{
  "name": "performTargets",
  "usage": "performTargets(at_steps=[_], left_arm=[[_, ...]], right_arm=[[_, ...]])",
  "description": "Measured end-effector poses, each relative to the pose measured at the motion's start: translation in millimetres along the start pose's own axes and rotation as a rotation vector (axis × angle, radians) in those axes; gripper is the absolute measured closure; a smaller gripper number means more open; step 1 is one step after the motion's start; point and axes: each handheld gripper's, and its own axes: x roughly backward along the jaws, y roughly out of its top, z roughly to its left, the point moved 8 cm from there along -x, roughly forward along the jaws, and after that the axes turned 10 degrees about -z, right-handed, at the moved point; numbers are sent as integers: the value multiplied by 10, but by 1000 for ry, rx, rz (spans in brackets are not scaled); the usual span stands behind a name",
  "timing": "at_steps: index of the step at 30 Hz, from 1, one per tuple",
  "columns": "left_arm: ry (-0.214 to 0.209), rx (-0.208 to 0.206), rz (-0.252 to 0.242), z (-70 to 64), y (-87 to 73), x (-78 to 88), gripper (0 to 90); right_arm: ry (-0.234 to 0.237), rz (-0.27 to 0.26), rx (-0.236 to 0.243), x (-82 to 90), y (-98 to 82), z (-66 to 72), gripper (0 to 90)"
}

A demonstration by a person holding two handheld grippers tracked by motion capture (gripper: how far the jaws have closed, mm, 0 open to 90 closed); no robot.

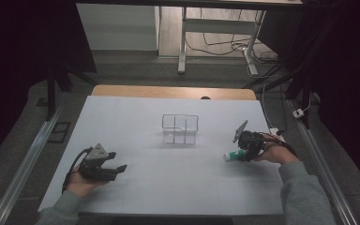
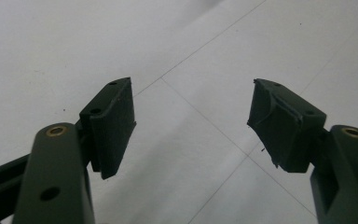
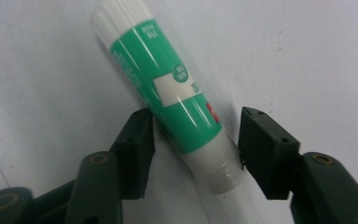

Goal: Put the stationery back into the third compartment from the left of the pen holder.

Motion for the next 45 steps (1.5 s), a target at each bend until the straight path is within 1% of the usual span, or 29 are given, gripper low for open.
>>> performTargets(at_steps=[1, 2, 3, 4, 5, 6, 7, 8, 9, 10, 12, 14, 15, 18, 19, 20, 22, 29, 32, 34, 36, 37, 38, 39, 40, 41, 43, 45], left_arm=[[1, 1, 1, 2, -2, -2, 307], [0, 2, 1, 3, -3, -4, 307], [-1, 4, 1, 1, -3, -5, 307], [-5, 6, 0, -2, -1, -4, 306], [-7, 8, -3, -7, 3, -2, 307], [-7, 8, -5, -10, 6, 1, 307], [-7, 7, -6, -11, 7, 4, 307], [-7, 7, -7, -10, 8, 7, 307], [-6, 8, -8, -9, 10, 8, 307], [-6, 8, -9, -7, 12, 8, 307], [-6, 8, -12, -8, 21, 3, 308], [-6, 7, -13, -8, 30, -5, 308], [-6, 7, -13, -8, 30, -5, 309], [-6, 4, -14, -9, 41, -17, 309], [-7, 3, -16, -10, 48, -21, 309], [-8, 3, -18, -11, 54, -25, 309], [-9, -2, -19, -9, 67, -31, 310], [-11, -12, -23, -29, 76, -19, 310], [-4, -9, -32, -21, 76, 2, 310], [2, -9, -37, -19, 78, 10, 310], [5, -14, -41, -24, 83, 12, 311], [6, -17, -40, -29, 83, 11, 311], [6, -22, -35, -34, 80, 8, 312], [5, -24, -32, -38, 77, 5, 312], [6, -24, -31, -42, 76, 0, 311], [5, -24, -31, -45, 76, -2, 311], [5, -25, -32, -45, 79, -5, 311], [6, -27, -33, -47, 79, -5, 311]], right_arm=[[0, 0, 0, 0, 0, 0, 507], [6, -4, 5, -1, 1, 7, 538], [6, -13, 21, 8, 9, 19, 576], [-1, -13, 37, 9, 13, 19, 636], [-7, -10, 53, 11, 15, 26, 641], [-7, -10, 53, 11, 15, 26, 641], [-8, -9, 68, 13, 18, 37, 642], [-6, -9, 73, 20, 22, 50, 643], [-8, -34, 79, 55, 53, 68, 643], [-10, -56, 75, 88, 82, 78, 644], [-24, -111, 36, 168, 157, 119, 644], [-44, -162, 31, 245, 230, 140, 644], [-51, -188, 19, 279, 268, 157, 644], [-54, -267, -36, 354, 358, 198, 644], [-51, -282, -49, 368, 376, 215, 644], [-51, -282, -49, 368, 376, 215, 644], [-52, -303, -58, 380, 404, 252, 644], [-39, -398, -173, 368, 482, 337, 643], [-49, -430, -230, 370, 534, 390, 643], [-50, -446, -244, 372, 580, 439, 643], [-67, -450, -248, 373, 625, 486, 643], [-75, -449, -254, 381, 642, 509, 643], [-101, -461, -279, 416, 684, 558, 644], [-101, -461, -279, 416, 684, 558, 644], [-99, -488, -282, 451, 737, 631, 644], [-99, -488, -282, 451, 737, 631, 644], [-102, -496, -280, 464, 782, 700, 644], [-88, -515, -284, 452, 846, 793, 643]])
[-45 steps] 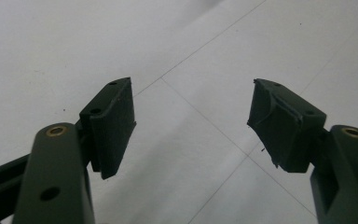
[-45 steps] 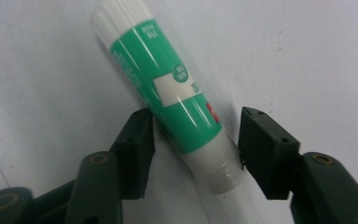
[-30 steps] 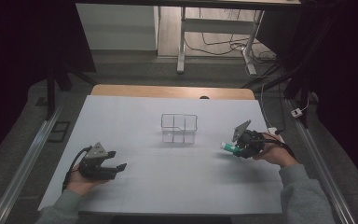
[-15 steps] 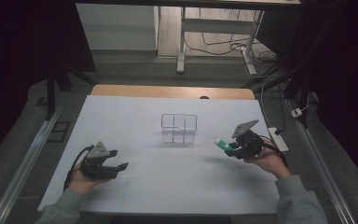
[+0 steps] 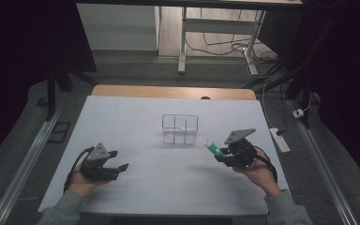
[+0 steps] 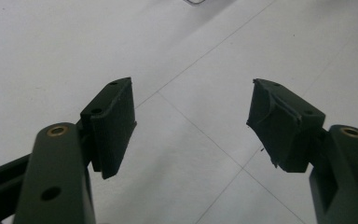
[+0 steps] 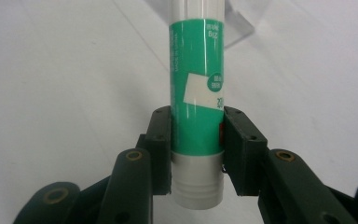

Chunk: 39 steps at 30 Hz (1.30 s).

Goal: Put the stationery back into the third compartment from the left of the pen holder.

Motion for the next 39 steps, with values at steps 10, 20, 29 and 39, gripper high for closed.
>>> performTargets(at_steps=[10, 20, 29, 39], left_arm=[[13, -33, 1, -24, 9, 7, 318], [18, -72, 7, -79, 29, -15, 319], [-14, -128, 10, -191, 78, -65, 310], [-33, -234, 6, -380, 198, -163, 303]], right_arm=[[28, -24, -36, -191, -18, 128, 643], [48, -24, -61, -275, -29, 203, 643], [74, -26, -92, -335, -36, 229, 643], [114, -21, -117, -462, 22, 326, 642]])
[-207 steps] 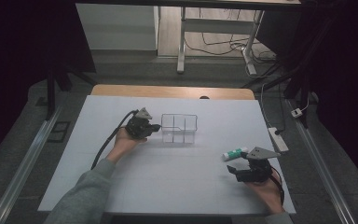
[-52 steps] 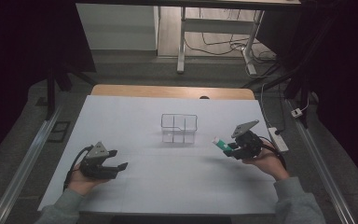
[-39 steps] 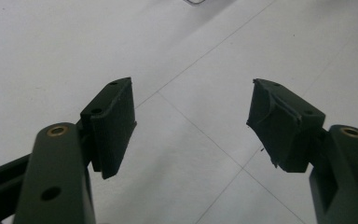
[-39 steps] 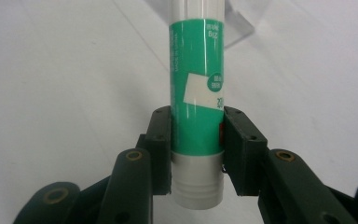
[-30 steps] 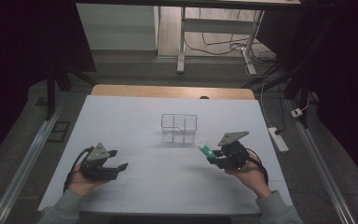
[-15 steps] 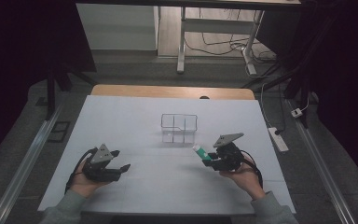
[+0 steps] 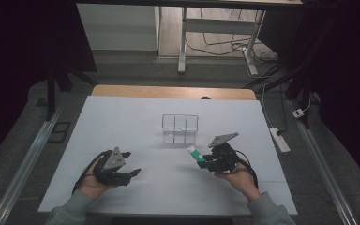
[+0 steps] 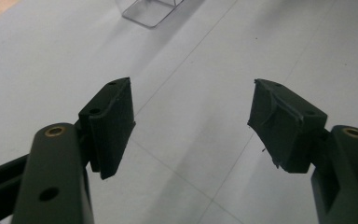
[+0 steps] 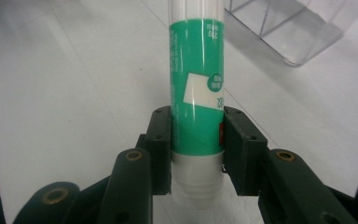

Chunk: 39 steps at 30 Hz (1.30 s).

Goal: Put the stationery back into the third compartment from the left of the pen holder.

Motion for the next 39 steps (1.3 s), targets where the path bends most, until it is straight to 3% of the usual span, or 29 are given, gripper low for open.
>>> performTargets(at_steps=[19, 31, 39], left_arm=[[-34, -75, -14, -161, 193, -159, 304], [-49, -111, -3, -252, 248, -268, 307], [-59, -164, 7, -342, 303, -339, 307]], right_arm=[[79, 18, -7, -191, 70, 196, 642], [95, 33, -10, -285, 103, 255, 641], [112, 56, 2, -377, 130, 315, 641]])
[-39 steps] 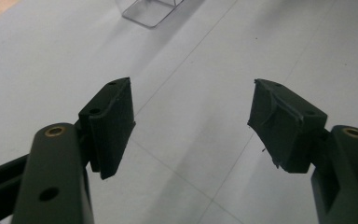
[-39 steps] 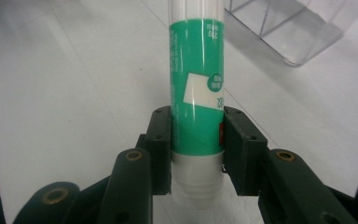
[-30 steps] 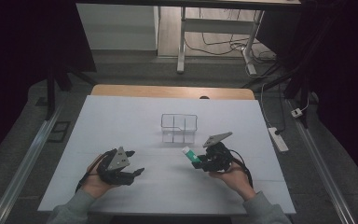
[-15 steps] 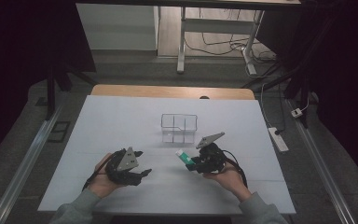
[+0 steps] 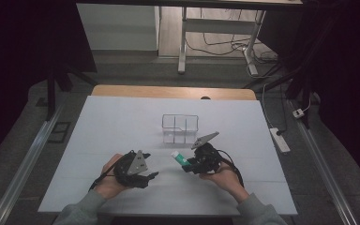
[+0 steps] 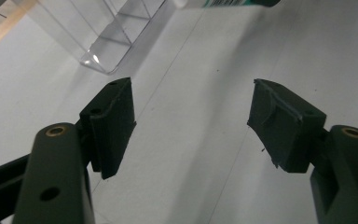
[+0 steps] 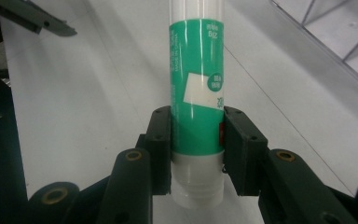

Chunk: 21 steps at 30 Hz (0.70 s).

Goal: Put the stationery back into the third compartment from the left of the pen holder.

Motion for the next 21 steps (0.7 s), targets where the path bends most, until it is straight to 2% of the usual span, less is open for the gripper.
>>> performTargets(at_steps=[8, 17, 21], left_arm=[[-8, -38, 5, -50, 72, -79, 299], [-27, -76, 13, -106, 140, -168, 271], [-31, -88, 16, -106, 154, -195, 253]], right_arm=[[31, 24, 25, -116, 50, 87, 641], [53, 34, 29, -190, 81, 149, 642], [72, 54, 24, -223, 79, 200, 641]])
